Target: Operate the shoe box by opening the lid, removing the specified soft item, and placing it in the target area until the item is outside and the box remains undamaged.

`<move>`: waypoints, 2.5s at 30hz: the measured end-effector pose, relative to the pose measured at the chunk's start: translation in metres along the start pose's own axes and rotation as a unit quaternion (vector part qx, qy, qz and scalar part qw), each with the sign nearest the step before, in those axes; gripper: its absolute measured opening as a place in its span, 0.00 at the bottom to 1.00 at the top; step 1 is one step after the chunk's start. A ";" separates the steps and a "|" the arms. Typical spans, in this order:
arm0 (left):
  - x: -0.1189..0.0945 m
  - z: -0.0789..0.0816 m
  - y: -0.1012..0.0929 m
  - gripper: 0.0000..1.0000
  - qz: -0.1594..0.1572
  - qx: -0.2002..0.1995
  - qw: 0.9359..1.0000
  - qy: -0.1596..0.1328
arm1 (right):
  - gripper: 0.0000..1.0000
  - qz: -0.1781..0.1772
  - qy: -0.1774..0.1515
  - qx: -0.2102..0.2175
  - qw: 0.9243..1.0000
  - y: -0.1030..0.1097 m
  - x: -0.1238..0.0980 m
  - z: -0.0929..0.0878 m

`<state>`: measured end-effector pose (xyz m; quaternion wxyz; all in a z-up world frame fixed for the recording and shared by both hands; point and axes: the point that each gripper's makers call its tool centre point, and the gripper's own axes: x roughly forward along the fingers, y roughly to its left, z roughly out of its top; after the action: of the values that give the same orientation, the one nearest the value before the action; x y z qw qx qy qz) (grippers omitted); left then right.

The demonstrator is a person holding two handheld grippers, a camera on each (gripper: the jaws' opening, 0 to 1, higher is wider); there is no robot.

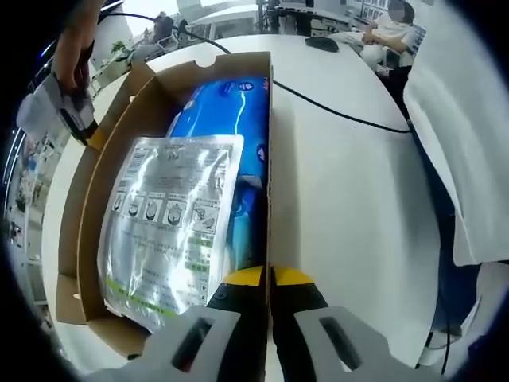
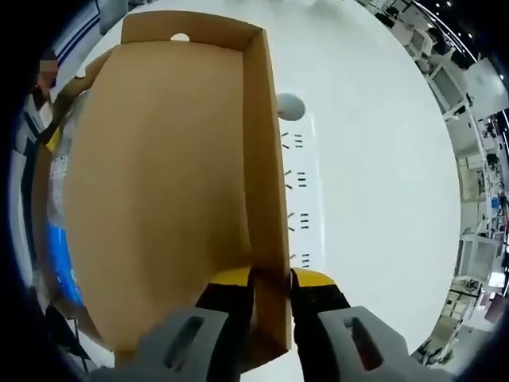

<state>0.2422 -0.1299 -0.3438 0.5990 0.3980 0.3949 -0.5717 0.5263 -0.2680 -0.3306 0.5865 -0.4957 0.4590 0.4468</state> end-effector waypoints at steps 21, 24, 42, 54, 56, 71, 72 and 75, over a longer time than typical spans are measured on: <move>0.001 0.000 0.000 0.01 0.000 0.001 1.000 0.002 | 0.18 -0.002 0.001 0.000 1.000 -0.004 0.004 0.000; 0.001 0.000 0.000 0.01 0.000 0.001 1.000 0.002 | 0.18 -0.004 0.000 -0.001 1.000 -0.009 0.008 -0.001; 0.001 -0.001 0.000 0.01 0.001 0.002 1.000 0.005 | 0.25 -0.012 -0.012 0.023 1.000 -0.009 0.000 -0.004; 0.001 0.000 -0.001 0.01 0.007 0.002 1.000 0.005 | 0.34 -0.020 -0.026 0.034 0.999 -0.002 -0.017 0.002; 0.001 0.000 -0.001 0.01 0.008 0.000 1.000 0.004 | 0.35 -0.020 -0.052 0.058 0.997 -0.002 -0.020 0.011; 0.002 -0.001 0.000 0.01 0.015 0.007 1.000 0.009 | 0.41 -0.050 -0.120 0.063 0.990 0.019 -0.061 0.038; 0.002 -0.002 0.000 0.01 0.016 0.008 1.000 0.010 | 0.42 -0.052 -0.123 0.062 0.989 0.022 -0.064 0.039; 0.002 -0.002 0.000 0.01 0.019 0.011 1.000 0.011 | 0.46 -0.060 -0.144 0.065 0.986 0.030 -0.078 0.042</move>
<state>0.2424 -0.1286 -0.3466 0.6008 0.4185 0.3874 -0.5603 0.4870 -0.2285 -0.2558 0.7032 -0.4139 0.3672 0.4465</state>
